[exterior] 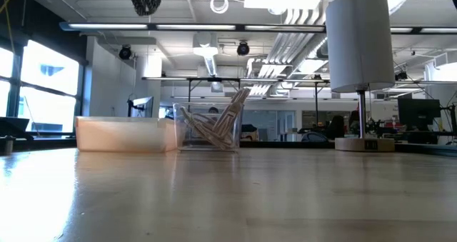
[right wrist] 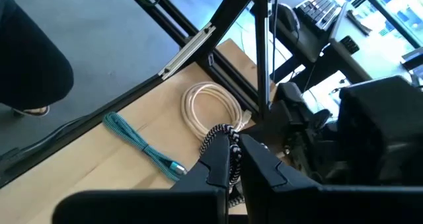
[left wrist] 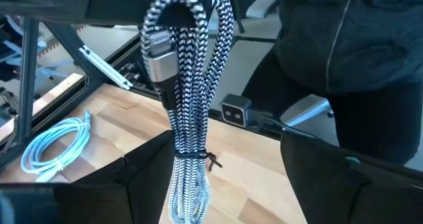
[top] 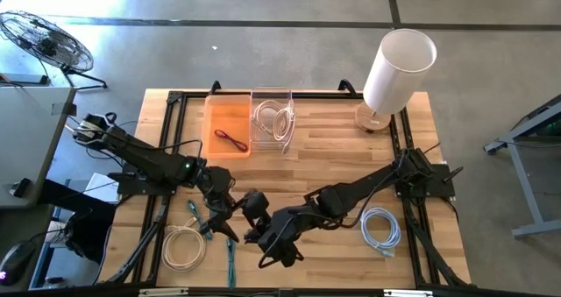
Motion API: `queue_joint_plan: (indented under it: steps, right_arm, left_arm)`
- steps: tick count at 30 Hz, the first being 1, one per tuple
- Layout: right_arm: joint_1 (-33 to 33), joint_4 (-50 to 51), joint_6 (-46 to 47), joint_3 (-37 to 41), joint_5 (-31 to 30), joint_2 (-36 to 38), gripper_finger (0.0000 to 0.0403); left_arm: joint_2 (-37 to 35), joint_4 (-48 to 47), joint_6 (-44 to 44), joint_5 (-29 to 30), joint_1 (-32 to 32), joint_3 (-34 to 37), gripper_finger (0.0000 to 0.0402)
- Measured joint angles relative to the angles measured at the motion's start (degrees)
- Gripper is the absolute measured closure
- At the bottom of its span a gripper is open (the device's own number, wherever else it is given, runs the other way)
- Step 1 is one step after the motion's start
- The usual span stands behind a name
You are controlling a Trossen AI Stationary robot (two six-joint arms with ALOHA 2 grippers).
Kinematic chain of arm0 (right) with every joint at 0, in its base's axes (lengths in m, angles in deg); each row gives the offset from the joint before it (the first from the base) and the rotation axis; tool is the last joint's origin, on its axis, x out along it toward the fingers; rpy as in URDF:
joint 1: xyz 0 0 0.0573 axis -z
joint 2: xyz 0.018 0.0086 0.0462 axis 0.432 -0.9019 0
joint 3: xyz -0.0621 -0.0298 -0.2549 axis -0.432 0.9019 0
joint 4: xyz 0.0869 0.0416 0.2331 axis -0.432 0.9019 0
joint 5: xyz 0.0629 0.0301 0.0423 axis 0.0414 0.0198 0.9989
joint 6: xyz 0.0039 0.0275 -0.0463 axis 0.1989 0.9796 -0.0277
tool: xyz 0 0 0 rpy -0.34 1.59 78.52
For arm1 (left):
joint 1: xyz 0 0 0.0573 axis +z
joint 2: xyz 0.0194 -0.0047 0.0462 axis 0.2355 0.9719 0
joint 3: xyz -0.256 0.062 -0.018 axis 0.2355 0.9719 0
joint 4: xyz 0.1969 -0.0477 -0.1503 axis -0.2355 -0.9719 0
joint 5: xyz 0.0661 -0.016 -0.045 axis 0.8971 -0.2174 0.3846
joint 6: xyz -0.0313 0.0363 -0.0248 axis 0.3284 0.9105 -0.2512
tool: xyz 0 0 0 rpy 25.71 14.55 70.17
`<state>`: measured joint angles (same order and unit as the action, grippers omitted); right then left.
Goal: Pick & Place USB Port
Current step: Put the white and black charger cable into the orange bin
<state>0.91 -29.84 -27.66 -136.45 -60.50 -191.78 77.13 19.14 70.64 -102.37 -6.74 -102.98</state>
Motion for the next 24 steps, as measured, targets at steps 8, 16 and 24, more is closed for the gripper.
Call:
queue_joint_plan:
  steps: [8,16,24]
  right_arm:
    - [1.01,-2.50,-2.12,0.00,0.79,0.00,0.0395]
    - [2.26,-2.39,-1.88,0.00,0.82,0.00,0.0395]
    - [2.16,-1.78,-1.83,0.00,1.09,0.00,0.0395]
  left_arm:
    - [0.28,1.11,0.00,-0.31,0.04,0.00,0.0134]
    - [0.28,1.59,0.03,2.65,0.04,0.00,0.0165]
    - [0.28,2.03,2.69,4.60,0.15,-0.02,0.0378]
